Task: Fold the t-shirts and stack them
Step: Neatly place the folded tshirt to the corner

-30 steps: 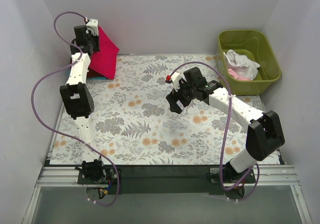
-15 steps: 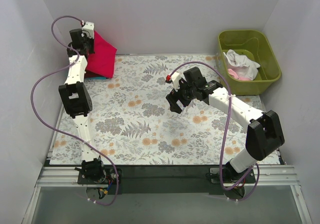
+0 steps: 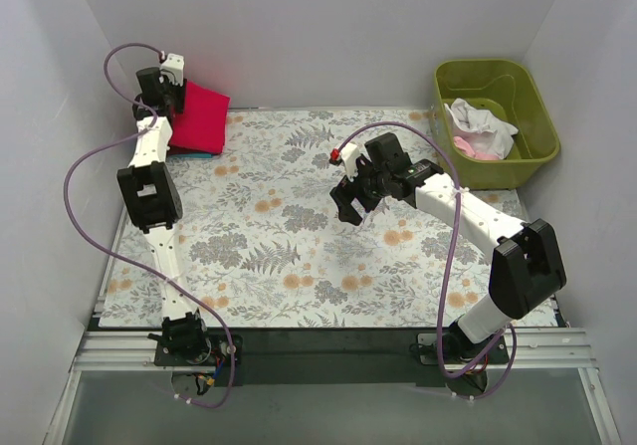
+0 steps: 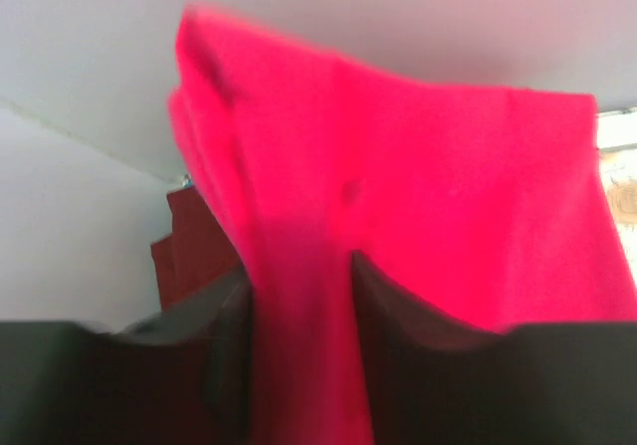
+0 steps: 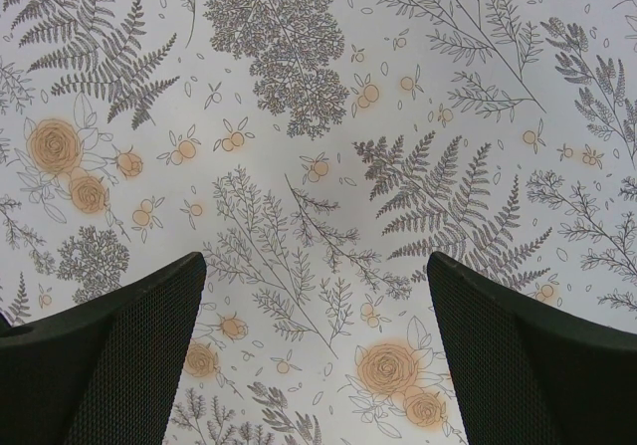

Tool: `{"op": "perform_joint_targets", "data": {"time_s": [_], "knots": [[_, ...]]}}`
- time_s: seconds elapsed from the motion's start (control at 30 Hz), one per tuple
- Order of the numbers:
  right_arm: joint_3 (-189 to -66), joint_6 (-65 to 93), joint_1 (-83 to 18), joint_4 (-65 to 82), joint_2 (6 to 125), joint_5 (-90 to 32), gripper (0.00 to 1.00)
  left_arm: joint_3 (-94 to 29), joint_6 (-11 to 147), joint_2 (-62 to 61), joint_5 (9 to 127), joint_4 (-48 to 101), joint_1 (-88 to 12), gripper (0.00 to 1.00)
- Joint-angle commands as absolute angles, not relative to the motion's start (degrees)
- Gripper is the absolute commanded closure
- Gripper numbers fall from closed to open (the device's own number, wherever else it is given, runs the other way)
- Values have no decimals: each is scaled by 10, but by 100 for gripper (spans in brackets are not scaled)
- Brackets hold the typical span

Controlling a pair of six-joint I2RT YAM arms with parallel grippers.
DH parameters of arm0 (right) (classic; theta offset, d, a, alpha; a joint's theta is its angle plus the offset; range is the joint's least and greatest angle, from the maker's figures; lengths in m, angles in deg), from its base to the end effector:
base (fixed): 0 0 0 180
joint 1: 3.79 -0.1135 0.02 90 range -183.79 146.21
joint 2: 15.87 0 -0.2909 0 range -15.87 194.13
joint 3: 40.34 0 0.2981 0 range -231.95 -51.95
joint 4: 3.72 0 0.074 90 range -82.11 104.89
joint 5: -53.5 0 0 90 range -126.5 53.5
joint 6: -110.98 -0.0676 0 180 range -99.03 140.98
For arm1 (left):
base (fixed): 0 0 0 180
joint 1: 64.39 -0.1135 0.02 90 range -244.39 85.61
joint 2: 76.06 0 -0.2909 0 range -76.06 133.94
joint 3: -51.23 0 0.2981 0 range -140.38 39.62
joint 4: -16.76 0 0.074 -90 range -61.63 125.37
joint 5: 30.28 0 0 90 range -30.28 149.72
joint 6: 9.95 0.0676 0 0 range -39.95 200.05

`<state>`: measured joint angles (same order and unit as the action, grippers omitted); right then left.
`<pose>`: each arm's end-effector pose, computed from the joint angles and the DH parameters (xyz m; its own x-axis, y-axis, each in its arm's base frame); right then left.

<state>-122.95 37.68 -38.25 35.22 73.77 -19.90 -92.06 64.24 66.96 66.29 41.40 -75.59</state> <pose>0.3275 0.2482 0.2681 -0.3649 -0.5844 -0.7247 -0.8465 0.5323 -0.0030 0.6676 0.1243 0.2316 -0.3647 -0.3481 -0.8636 -0.1976 0.9353 -0.2936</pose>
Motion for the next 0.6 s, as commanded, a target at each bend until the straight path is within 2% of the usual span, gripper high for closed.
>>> {"op": "perform_joint_targets", "data": {"time_s": [0.0,0.1,0.23,0.33,0.57], "knots": [[-1246,381,-380,355,734,-202,2,-926,662,660,630,359,-768,60],[-1243,381,-380,356,730,-202,2,-934,676,663,621,343,-770,44],[-1241,381,-380,357,724,-205,2,-956,684,654,623,343,-772,32],[-1241,380,-379,357,721,-207,2,-950,673,626,631,350,-772,16],[-1270,370,-344,367,711,-187,2,-894,625,510,679,489,-735,10]]}}
